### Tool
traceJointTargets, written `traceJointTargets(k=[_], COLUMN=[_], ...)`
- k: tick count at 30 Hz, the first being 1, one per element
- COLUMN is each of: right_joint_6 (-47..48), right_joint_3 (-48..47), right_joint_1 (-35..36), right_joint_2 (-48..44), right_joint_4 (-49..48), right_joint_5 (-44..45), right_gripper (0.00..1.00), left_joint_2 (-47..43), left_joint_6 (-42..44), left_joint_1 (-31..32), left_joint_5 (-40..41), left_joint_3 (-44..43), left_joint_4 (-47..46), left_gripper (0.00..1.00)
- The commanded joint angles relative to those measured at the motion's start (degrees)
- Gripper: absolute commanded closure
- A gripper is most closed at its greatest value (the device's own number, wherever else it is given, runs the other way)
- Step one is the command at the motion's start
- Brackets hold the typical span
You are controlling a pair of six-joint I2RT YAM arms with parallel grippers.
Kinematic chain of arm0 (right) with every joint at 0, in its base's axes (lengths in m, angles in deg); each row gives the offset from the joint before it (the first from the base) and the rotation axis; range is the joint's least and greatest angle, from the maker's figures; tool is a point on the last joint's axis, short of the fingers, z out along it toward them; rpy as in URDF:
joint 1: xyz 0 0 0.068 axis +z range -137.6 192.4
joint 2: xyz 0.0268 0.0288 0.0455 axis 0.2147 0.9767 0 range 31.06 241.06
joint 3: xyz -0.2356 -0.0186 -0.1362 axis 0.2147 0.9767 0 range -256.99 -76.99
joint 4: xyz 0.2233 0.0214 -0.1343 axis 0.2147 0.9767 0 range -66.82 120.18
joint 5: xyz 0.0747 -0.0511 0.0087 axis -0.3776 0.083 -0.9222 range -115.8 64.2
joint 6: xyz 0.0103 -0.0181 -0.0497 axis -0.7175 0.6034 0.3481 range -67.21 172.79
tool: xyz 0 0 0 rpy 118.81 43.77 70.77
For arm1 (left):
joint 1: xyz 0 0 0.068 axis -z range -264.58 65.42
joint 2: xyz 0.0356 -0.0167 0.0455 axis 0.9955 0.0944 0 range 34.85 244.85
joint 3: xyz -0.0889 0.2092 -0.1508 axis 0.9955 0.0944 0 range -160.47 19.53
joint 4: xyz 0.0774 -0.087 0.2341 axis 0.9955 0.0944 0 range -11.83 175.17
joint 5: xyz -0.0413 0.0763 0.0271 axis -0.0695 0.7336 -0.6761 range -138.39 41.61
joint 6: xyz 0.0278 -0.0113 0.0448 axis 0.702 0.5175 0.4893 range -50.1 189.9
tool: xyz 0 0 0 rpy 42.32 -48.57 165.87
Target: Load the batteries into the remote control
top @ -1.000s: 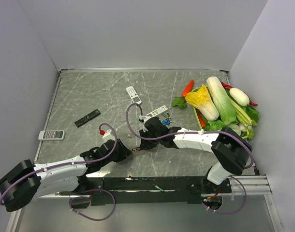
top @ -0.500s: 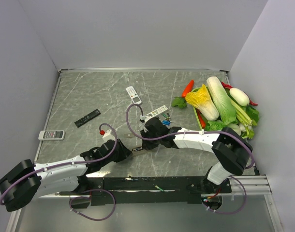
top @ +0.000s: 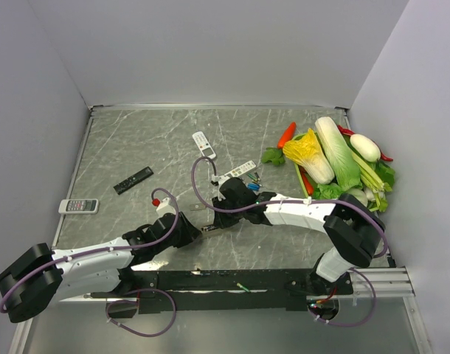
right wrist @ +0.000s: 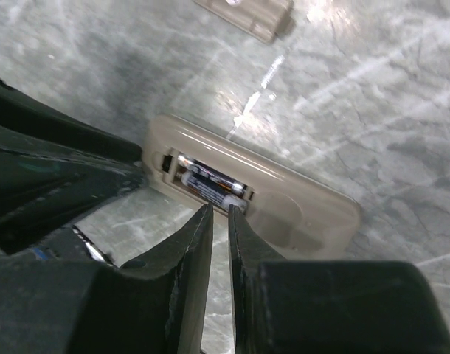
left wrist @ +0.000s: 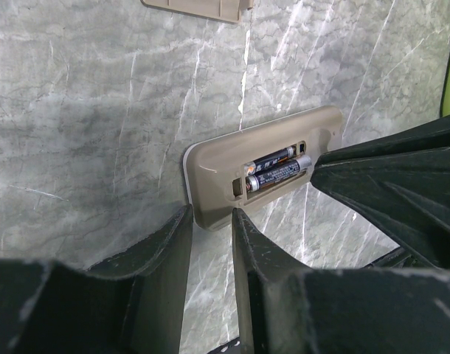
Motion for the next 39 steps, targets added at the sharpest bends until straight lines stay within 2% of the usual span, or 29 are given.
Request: traceJointTargets(k=[1,9,15,20,25,39], right_joint_6=[0.38,0.11,1.25,2.75,3.10,2.05], right_joint_3=[-3.06,-2.80,-3.14,-5.60,-6.84,-7.28], right_joint_1=[-0.28,-0.19,-0.19,-0.10,-0.37,-0.37], right_joint_2=[1.12,2.18,-0.54,-3.09,-1.34,4.02], right_joint_4=[-0.26,0.97,1.32,4.39,5.54,5.36], right_joint_5=[-1.92,-2.45,-1.31,1.14,2.73,-0.78], right_gripper=[0.78,0.79,0.79,0.75,0.72,0.74], left_joint_2=[-0.57,-0.66,-0.74,-0.74,-0.48,-0.22], left_joint_6=[0.46,0.46,0.37,0.29,0.46,0.64], left_joint_1=[-0.17,-0.17,-0.26,-0.17,-0.17,-0.26], left_joint_5=[-0.36,-0.45,-0.45,-0.36,-0.54,-0.62], left_joint_3=[-0.94,-0.94,-0.76,-0.85,-1.03,-1.03], left_joint_4=[-2.40,-2.58,-2.58,-2.58,-2.67,-3.02], left_gripper=[0.67,0.67,0.67,0.67,0.67,0.67])
